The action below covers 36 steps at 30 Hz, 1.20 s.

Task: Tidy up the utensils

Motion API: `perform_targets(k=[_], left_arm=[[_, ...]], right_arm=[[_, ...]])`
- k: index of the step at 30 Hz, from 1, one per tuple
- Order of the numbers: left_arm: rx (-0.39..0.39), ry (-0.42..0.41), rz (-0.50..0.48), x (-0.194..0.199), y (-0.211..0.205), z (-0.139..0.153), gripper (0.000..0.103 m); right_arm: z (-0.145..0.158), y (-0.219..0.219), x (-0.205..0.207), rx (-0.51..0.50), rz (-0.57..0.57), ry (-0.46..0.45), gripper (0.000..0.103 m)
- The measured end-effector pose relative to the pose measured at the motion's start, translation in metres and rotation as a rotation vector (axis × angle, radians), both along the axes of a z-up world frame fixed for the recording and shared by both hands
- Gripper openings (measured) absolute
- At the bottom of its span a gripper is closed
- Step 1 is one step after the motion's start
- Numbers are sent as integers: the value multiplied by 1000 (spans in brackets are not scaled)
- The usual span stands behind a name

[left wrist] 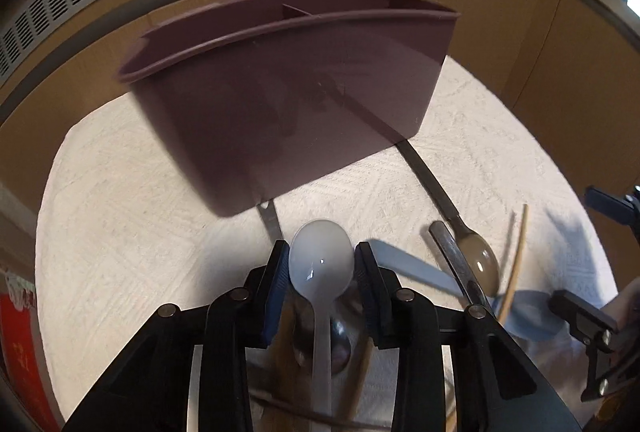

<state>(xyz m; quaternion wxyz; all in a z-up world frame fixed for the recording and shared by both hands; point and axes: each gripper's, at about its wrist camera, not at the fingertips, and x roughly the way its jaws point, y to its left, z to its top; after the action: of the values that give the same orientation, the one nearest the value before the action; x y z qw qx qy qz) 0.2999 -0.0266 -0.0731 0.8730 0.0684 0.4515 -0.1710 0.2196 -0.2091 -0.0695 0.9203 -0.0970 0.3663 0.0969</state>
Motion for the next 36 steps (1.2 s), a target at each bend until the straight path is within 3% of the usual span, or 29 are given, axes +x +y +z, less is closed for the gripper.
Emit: perform_targets(k=[3,6,9,10,18,20,21,28,30,32,36], left_arm=[[-42,-106,77,-25,26,18,34],[-116,-147,155,-43,57,31,34],[-177,-157,223,-52,83,34,27],[-193,-161,238,-54,88,35,26],[-270,-171,284,-66,115,38,25],[-278,-157,299,-68,122,35,25],[-280,-147,306,-69,126,33,26],[-289,18,320,-52,122,7,27],[-286,53,322,-44,113,1,35],[-256,71,344,-36,104,-3,53],[-173,103,395,-14,86,-11,56]], right_arm=[[6,13,3,-3,27,1,86],[8,31,13,2,76,17,76],[5,61,31,35,137,74,48],[3,70,37,48,153,95,43],[-27,144,87,99,164,228,34],[-28,153,94,76,137,234,24],[-27,157,94,50,143,242,11],[-26,126,69,105,182,328,5],[-26,110,59,124,168,341,5],[-24,95,46,140,153,339,5],[-13,71,25,151,110,263,7]])
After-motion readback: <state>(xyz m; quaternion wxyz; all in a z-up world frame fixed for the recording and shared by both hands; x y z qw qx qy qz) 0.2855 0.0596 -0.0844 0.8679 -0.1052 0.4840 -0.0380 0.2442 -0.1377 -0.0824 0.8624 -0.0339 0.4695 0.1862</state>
